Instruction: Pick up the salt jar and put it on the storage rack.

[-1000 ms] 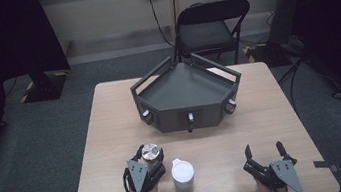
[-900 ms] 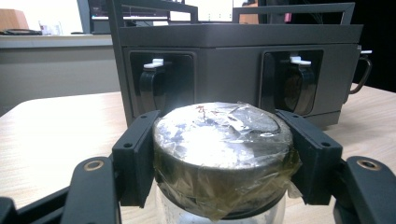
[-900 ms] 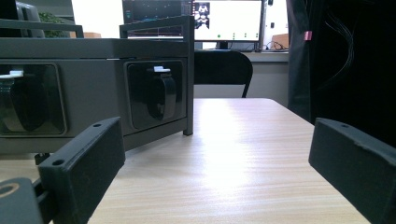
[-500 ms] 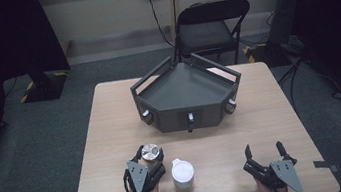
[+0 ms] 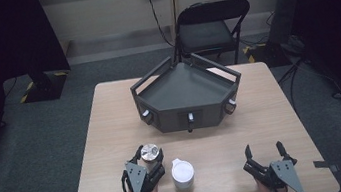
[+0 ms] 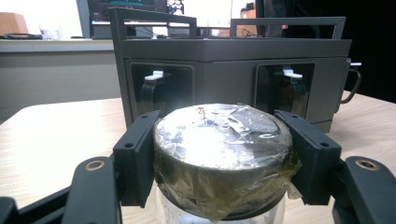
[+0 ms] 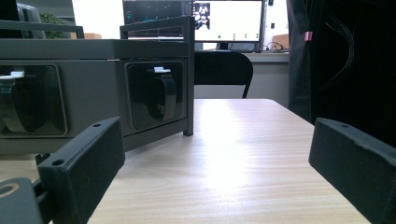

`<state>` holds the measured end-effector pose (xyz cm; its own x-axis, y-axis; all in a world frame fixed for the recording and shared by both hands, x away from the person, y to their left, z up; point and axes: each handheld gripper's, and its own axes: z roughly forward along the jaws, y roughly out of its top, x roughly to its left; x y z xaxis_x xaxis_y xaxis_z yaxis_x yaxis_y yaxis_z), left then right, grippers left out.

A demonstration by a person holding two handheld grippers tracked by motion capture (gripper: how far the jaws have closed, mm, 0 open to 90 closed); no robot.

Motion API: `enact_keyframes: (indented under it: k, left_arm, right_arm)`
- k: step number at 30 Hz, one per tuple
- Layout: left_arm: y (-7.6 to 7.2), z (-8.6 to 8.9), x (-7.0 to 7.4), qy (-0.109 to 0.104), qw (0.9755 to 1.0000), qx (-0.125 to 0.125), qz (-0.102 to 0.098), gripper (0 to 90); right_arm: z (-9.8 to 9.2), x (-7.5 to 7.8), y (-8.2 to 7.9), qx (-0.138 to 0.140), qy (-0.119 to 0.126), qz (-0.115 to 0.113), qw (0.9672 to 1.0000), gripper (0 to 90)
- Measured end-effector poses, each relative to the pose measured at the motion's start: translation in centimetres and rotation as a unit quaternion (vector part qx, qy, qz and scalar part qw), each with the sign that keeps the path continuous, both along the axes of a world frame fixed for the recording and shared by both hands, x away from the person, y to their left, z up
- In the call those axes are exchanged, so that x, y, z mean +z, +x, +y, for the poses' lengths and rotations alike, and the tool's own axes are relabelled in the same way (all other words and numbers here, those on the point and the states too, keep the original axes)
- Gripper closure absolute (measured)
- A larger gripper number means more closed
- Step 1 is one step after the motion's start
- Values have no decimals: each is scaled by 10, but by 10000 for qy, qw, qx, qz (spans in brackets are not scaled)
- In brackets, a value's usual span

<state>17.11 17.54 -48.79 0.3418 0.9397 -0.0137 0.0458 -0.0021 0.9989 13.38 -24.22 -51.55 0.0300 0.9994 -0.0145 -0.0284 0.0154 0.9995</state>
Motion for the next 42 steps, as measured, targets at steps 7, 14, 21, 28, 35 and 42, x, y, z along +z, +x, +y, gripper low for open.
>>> enact_keyframes:
  k: [7,14,21,28,35,42]
  left_arm:
    - [-3,6,4,-40,9998,-160,-61,349]
    - [-9,9,13,-52,9994,-282,-208,350]
    - [-11,15,27,-90,9986,-442,-283,350]
    - [-6,18,35,-22,9976,-650,-253,350]
    - [1,19,46,0,9960,-849,-291,350]
    - [11,23,60,39,9943,-990,-383,349]
  right_arm:
    - [0,0,0,-3,-1,0,10000,20]
    - [0,0,0,-3,-1,-1,10000,20]
    - [0,0,0,-7,1,-1,10000,20]
    - [0,0,0,-7,1,0,10000,19]
    - [0,0,0,-7,2,-1,10000,19]
    - [0,0,0,-7,2,-1,10000,19]
